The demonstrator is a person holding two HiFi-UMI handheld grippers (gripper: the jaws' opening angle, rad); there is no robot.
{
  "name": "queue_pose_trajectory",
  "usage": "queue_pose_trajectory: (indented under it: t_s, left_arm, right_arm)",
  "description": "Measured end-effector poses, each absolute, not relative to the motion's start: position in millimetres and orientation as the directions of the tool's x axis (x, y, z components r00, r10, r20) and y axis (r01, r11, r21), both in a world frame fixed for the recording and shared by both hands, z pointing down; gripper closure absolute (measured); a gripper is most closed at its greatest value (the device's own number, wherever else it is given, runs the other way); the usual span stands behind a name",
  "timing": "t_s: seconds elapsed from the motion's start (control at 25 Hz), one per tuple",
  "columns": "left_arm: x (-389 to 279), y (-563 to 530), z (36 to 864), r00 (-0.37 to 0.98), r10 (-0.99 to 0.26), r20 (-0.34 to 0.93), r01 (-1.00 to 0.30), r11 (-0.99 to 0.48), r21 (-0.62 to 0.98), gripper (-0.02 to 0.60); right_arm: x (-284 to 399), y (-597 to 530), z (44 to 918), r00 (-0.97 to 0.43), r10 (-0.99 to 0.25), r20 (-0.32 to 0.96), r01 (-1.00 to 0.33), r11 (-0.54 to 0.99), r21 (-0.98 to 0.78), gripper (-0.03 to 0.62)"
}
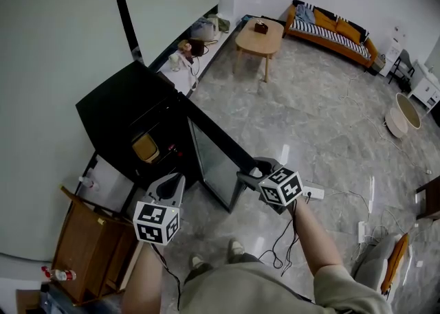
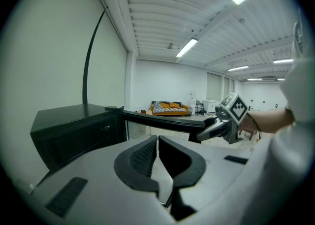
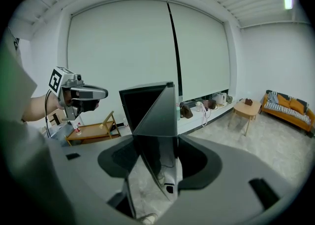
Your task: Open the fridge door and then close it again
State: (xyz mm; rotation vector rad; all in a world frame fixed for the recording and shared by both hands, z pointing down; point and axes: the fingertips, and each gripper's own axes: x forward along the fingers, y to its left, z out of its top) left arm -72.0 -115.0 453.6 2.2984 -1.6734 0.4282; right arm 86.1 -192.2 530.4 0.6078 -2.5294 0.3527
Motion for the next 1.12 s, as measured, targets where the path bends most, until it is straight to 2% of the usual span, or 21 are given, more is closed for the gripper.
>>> queue_pose_trajectory:
  t_s: [0.84, 1.12]
  left_arm:
    - [-128.1, -65.6, 439.1, 0.292, -0.887, 0.358, -0.955, -0.289, 0.065, 0.566]
    - [-147.1, -57.4, 442.0, 0.273, -0.893, 0.358, -0.961, -0.27, 0.06, 0.566]
  right_arm:
    - [23.9, -130.0, 526.5, -0.792, -0.308, 0.527, -0.464, 0.864, -0.193, 0.361]
    - [1.6, -112.9, 528.1, -0.806, -0.258, 0.533, -0.42, 0.884, -0.207, 0.359]
